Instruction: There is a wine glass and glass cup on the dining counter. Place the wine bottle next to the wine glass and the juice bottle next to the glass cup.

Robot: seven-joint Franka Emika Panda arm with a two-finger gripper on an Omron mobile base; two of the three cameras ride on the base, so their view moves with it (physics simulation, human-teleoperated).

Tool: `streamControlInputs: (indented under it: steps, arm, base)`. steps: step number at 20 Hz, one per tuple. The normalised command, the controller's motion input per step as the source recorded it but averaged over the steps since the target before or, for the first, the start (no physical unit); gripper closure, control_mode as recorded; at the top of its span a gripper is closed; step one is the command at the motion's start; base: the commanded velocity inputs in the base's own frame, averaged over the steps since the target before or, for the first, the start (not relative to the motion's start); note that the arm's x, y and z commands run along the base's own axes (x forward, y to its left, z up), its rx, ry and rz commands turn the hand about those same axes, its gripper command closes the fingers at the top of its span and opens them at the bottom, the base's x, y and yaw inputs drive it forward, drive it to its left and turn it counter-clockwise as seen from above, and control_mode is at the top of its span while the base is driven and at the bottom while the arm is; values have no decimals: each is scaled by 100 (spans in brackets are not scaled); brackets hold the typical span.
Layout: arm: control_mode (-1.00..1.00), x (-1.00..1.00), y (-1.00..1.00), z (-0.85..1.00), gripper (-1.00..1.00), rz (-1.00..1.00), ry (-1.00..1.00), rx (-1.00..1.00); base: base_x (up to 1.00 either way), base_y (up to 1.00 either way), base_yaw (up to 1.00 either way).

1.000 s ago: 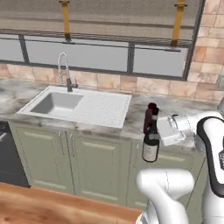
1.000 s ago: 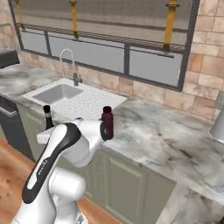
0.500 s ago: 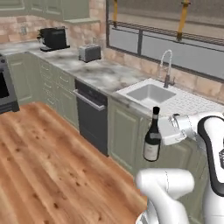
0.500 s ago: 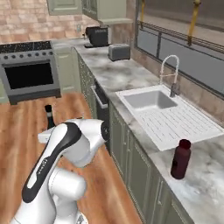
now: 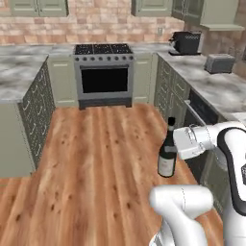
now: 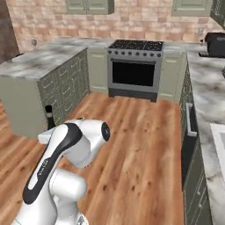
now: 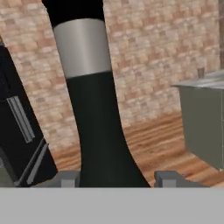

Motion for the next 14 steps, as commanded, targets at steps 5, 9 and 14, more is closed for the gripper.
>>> streamControlInputs:
  steps: [5,9,14]
  arm:
    - [100,0,0,0,100,0,0,0]
    - [100,0,0,0,100,0,0,0]
    - [100,0,0,0,100,0,0,0]
  base:
    - [11,0,97]
    - [40,4,57]
    - [57,17,21]
